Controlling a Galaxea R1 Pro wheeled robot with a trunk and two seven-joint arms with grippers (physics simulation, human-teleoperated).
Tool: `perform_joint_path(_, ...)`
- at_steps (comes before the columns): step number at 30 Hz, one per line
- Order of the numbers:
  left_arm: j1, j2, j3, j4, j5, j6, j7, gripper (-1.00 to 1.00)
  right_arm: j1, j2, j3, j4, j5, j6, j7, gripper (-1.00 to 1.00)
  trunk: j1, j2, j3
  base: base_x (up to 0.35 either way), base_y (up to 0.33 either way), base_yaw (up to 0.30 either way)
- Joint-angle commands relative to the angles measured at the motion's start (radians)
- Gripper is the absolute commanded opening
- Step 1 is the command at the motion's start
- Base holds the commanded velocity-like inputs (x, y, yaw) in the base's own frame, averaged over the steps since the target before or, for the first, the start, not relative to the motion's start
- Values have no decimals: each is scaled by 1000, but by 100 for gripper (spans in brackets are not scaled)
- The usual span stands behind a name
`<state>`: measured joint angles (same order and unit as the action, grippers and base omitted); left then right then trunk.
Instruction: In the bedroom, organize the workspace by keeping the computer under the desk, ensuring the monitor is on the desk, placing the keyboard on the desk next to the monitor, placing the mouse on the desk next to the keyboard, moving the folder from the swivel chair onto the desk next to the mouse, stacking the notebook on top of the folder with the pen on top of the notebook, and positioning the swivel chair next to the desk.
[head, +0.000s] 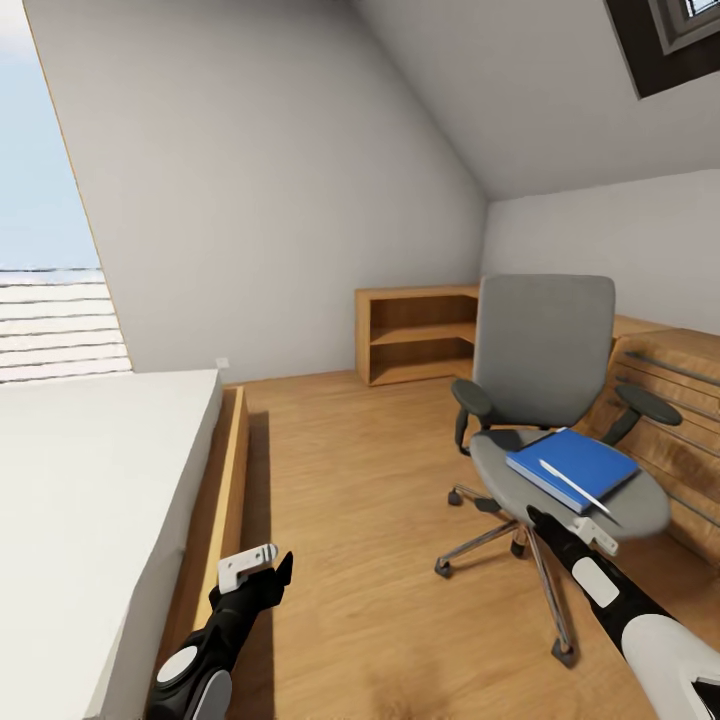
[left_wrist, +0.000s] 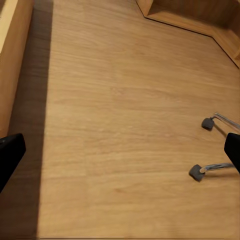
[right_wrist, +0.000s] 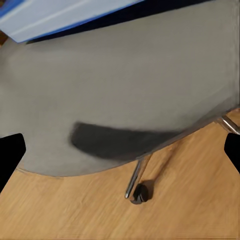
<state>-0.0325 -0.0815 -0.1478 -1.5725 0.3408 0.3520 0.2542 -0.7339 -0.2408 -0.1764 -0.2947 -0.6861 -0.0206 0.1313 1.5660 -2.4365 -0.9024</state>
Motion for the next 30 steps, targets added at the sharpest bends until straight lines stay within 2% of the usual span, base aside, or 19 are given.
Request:
perform_joint_path(1, -1, 0, -1, -1, 11, 3, 8, 100, -1, 0, -2, 2, -10, -2, 6, 100, 0, 0, -1, -164, 0, 0)
perform_joint_path(23, -1, 0, -1, -1, 11, 4, 8, 100, 0, 0, -2, 5, -9, -2, 8, 100, 0, 0, -1, -309, 0, 0)
perform_joint_path(30, -1, 0, -1, -1, 11, 4, 8, 100, -1, 0, -2, 6, -9, -2, 8, 100, 0, 0, -1, -121, 0, -17)
